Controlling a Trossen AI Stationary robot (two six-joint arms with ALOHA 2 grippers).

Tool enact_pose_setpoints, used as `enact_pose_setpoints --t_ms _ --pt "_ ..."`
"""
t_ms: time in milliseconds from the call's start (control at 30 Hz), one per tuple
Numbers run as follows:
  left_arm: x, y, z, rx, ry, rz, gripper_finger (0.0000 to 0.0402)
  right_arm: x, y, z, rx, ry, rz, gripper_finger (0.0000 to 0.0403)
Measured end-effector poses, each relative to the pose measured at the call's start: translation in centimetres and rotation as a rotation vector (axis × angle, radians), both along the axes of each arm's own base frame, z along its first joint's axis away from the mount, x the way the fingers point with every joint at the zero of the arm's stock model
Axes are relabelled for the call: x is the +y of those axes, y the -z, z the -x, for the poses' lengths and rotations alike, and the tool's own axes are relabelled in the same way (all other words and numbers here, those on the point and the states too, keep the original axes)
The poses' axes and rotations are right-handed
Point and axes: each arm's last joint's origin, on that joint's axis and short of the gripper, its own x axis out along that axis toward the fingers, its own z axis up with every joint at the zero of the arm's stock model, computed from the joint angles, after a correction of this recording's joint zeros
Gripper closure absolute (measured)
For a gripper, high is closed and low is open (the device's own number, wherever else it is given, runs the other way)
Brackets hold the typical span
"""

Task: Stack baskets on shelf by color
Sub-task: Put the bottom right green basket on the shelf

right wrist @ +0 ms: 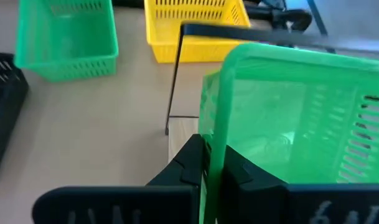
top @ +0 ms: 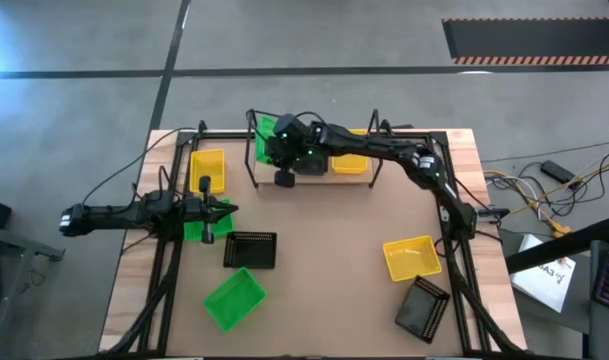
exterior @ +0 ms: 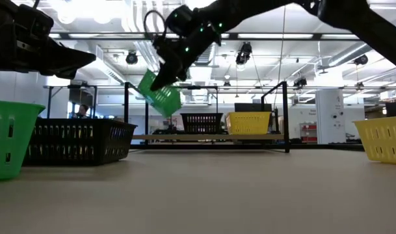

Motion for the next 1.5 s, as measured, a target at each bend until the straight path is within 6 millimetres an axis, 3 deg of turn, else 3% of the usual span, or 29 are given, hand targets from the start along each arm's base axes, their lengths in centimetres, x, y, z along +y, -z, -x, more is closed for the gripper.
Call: enact_pose_setpoints --t_ms 467,767,1033,1300,1500 --pt "0.0 0.0 0.0 -0.011 -0.002 0.102 0.0402 -0.7 6.0 -1.6 0.115 0.007 0.035 0.0394" --pt "0.0 0.0 0.0 -0.011 -0.002 0.102 0.0402 -1.0 8.0 -1.8 0.178 0.045 0.087 0.0394" --pt "0.0 0.0 0.0 -0.011 -0.002 0.102 0.0402 -1.2 8.2 -1.9 0.190 0.079 0.129 0.0391" --pt "0.0 0.0 0.0 -0.011 -0.002 0.102 0.0402 -1.1 8.0 -2.0 0.174 0.075 0.133 0.0321" --pt "0.0 0.0 0.0 -0.010 -0.002 0.102 0.0402 -0.6 6.3 -2.0 0.131 0.070 0.146 0.0246"
